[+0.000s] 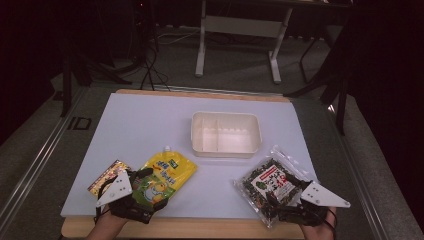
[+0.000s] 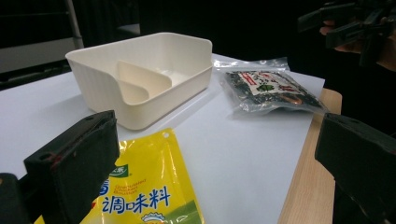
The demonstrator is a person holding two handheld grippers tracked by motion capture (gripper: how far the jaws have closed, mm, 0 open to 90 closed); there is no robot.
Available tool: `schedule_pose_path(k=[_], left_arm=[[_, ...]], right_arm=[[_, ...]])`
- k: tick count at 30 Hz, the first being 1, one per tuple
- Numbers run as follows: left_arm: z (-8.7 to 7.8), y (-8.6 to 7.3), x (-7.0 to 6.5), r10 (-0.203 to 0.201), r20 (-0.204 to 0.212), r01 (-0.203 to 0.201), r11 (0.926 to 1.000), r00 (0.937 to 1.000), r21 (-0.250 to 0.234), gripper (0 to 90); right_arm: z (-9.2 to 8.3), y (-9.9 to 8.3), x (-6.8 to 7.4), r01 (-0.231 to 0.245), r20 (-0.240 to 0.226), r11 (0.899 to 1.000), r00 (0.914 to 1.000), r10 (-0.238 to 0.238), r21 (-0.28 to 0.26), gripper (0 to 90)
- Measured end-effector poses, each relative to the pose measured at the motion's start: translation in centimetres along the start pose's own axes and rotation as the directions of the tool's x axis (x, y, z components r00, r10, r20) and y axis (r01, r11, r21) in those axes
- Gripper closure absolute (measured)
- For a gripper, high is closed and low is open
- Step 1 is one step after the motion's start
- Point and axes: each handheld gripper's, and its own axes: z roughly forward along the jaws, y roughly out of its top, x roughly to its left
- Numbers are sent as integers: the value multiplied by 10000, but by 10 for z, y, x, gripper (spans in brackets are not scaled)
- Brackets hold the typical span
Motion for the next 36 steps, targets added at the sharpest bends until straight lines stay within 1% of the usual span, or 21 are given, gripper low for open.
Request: schedule_pose_path(k=[1,4,5,8,9,11,12,14,16,17,19,22,23,26,27,29,30,31,32,34,36], left_arm=[[0,0,0,-4,-10,4,10000,10000,-2,1],[1,0,-2,37,-30,-37,10000,10000,52,1],[1,0,-4,171,6,-171,9998,9999,109,1],[2,1,-6,247,68,-247,9997,9997,52,1],[2,2,-6,242,68,-242,9997,9997,37,1],[3,2,-6,246,63,-246,9997,9997,48,1],[3,2,-7,222,91,-223,9997,9997,47,1],[3,2,-7,217,93,-217,9997,9997,58,1],[4,2,-8,266,134,-267,9996,9996,60,1],[5,3,-8,258,144,-258,9997,9996,41,1],[5,3,-8,214,209,-215,9998,9996,21,1],[5,3,-9,194,230,-195,9998,9995,43,1],[5,3,-9,199,238,-200,9998,9995,25,1],[6,3,-9,70,300,-72,10000,9995,62,1],[6,3,-9,21,304,-24,10000,9995,91,1],[6,3,-9,42,288,-46,9999,9996,105,1],[7,3,-9,62,280,-66,9999,9996,143,1],[7,3,-9,52,293,-56,9999,9996,108,1],[7,3,-9,42,311,-45,10000,9995,77,1],[7,3,-9,46,331,-49,9999,9994,91,1],[7,3,-9,21,365,-23,10000,9993,60,1]], right_arm=[[1,0,-1,-44,-161,9999,9999,46,113,128],[2,-1,-1,-14,-220,9996,9998,20,273,135],[4,-1,-1,-12,-365,9992,9993,26,402,135],[5,1,1,-45,-671,9990,9977,75,445,134],[5,3,2,3,-787,9990,9969,32,444,134],[5,7,6,325,-836,9984,9961,-285,470,150],[4,10,7,445,-967,9980,9945,-400,450,149],[3,15,10,759,-958,9961,9928,-713,448,140],[1,21,11,725,-1058,9966,9921,-680,400,132],[0,24,11,706,-1099,9964,9918,-650,477,128],[-1,28,12,743,-1063,9958,9920,-684,526,125],[-4,32,11,601,-1081,9973,9926,-552,426,113],[-7,38,8,552,-1011,9977,9936,-511,382,105],[-12,46,4,459,-788,9988,9959,-445,158,98],[-14,48,2,468,-821,9989,9955,-465,11,93],[-16,51,0,530,-789,9986,9955,-533,-56,92],[-17,55,-3,505,-654,9987,9966,-508,-63,92],[-18,57,-6,476,-678,9988,9965,-479,-61,92],[-19,59,-10,321,-641,9995,9974,-323,-46,92],[-19,59,-13,304,-605,9995,9977,-305,-21,92],[-19,61,-19,313,-377,9995,9988,-312,28,92]])
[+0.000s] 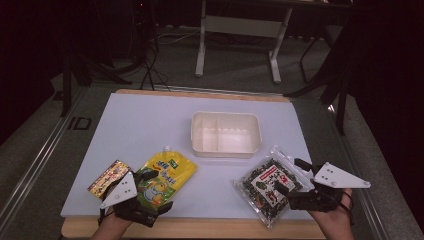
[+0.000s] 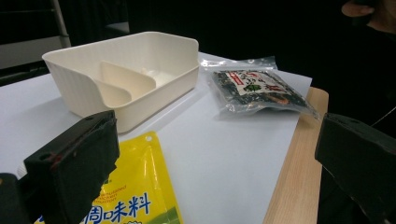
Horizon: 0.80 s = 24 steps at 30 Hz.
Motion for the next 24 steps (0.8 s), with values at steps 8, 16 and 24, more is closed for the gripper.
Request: schedule_pose_path(k=[8,16,24], left_arm=[[2,-1,-1,12,110,-13,10000,9999,92,1],[2,-2,0,-12,116,11,9999,9999,124,1],[3,-2,0,-9,143,6,9999,9999,161,0]], right_arm=[[-2,0,-24,-463,538,9988,9975,455,137,92],[-2,-8,-42,-812,930,9948,9928,753,608,97],[-5,-30,-68,-1845,1213,9785,9775,1728,924,135]])
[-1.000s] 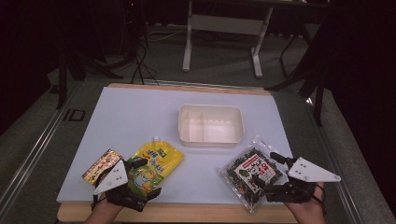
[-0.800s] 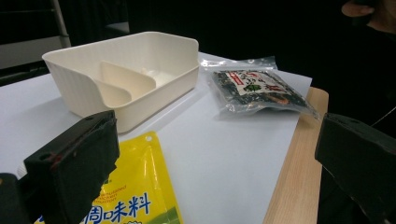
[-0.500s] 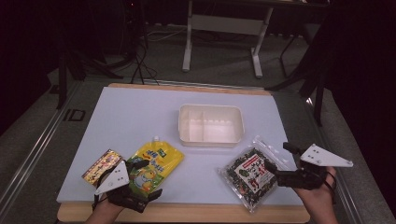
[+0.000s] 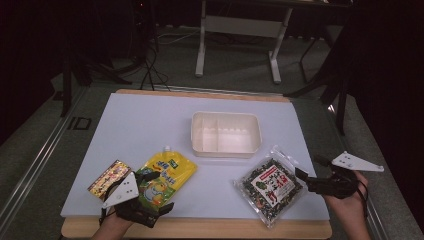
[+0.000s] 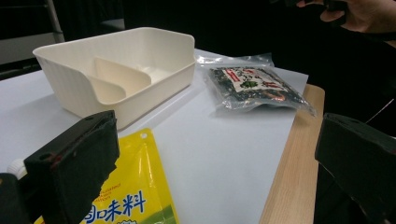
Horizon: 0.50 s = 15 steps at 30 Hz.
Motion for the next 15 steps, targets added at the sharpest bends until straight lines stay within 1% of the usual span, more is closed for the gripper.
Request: schedule_pose_path(k=[2,5,6,7,8,10,14,15], left_arm=[[1,0,0,-15,13,15,10000,10000,41,0],[1,-1,0,-24,31,24,10000,10000,42,1],[1,-1,0,-22,45,22,10000,10000,74,1],[1,-1,0,-5,35,5,10000,10000,77,0],[1,-1,0,-19,51,19,10000,10000,67,0],[2,-1,0,-23,47,23,10000,10000,77,0],[2,-2,1,-32,46,31,9999,10000,122,0],[2,-2,1,-39,58,38,9999,10000,116,0]], right_arm=[[0,-6,-9,-280,37,9996,9996,280,103,146],[1,-8,-13,-389,124,9992,9992,387,135,148],[1,-11,-17,-470,194,9987,9987,467,192,156],[3,-18,-25,-701,297,9970,9972,692,323,165],[4,-21,-29,-795,281,9958,9965,783,449,165],[6,-28,-36,-894,369,9941,9955,872,622,189],[11,-41,-46,-1172,488,9897,9923,1134,827,190],[12,-44,-48,-1201,470,9890,9921,1164,862,205]])
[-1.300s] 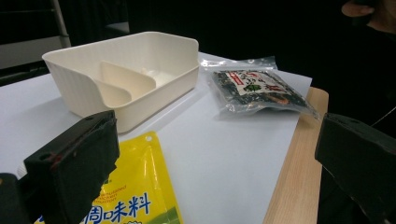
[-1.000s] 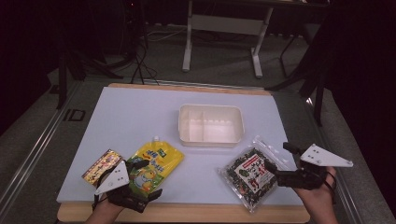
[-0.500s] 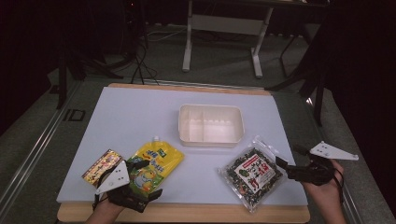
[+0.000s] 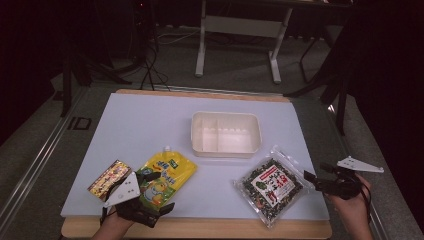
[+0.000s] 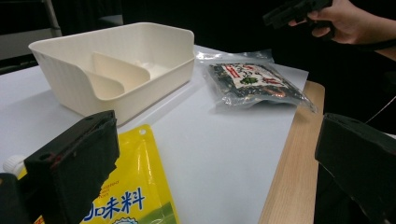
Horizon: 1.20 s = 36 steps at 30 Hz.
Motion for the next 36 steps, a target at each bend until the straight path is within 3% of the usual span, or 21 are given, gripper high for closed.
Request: schedule_pose_path(k=[8,10,17,22,29,36], left_arm=[[1,-1,0,-14,50,14,10000,10000,52,0],[1,-1,0,-18,52,17,10000,10000,69,0],[2,-2,0,-47,92,46,9999,9999,113,0],[2,-2,1,-65,106,64,9999,9999,136,0],[3,-2,0,-59,129,57,9998,9999,179,0],[4,-3,0,-105,172,102,9998,9998,171,1]], right_arm=[[8,-15,-16,-317,134,9983,9994,311,488,262],[12,-22,-23,-465,90,9962,9989,460,743,362],[23,-32,-31,-704,209,9890,9975,682,1303,423],[30,-40,-39,-956,58,9809,9954,960,1695,464],[38,-47,-40,-1156,-629,9643,9890,1341,2382,587],[38,-43,-40,-1121,-672,9575,9886,1344,2659,739]])
